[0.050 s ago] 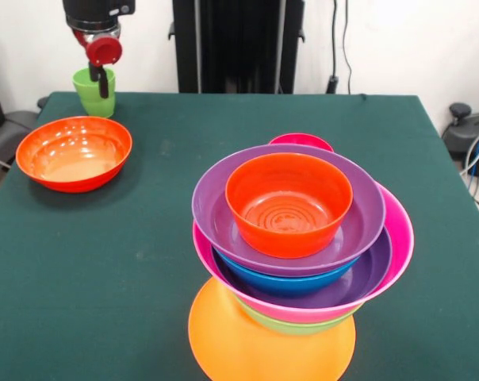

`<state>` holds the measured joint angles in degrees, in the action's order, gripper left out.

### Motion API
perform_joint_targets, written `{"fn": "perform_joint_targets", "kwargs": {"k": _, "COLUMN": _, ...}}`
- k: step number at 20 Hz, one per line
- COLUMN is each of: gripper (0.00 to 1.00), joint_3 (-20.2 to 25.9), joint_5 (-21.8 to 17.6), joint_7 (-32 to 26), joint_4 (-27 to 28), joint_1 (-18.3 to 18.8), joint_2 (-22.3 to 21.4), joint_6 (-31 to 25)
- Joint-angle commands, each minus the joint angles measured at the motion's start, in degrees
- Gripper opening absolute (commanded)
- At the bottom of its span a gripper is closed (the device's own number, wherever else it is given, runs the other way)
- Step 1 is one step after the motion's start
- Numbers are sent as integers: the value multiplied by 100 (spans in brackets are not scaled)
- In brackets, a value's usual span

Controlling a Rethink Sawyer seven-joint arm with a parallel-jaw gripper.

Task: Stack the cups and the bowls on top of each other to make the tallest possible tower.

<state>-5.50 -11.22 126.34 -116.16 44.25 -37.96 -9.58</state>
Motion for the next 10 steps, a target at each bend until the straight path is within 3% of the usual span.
{"fn": "perform_joint_targets", "kwargs": {"k": 1, "gripper": 100, "joint_3": 665, "joint_5": -257, "joint_7": 316, "joint_4": -222, "joint_1": -145, "joint_2": 342, "joint_6": 359}}
{"fn": "perform_joint_targets", "kwargs": {"k": 10, "gripper": 100, "joint_3": 451, "joint_5": -277, "joint_7": 387, "joint_4": -62, "joint_1": -329, "joint_2": 765, "joint_6": 598}}
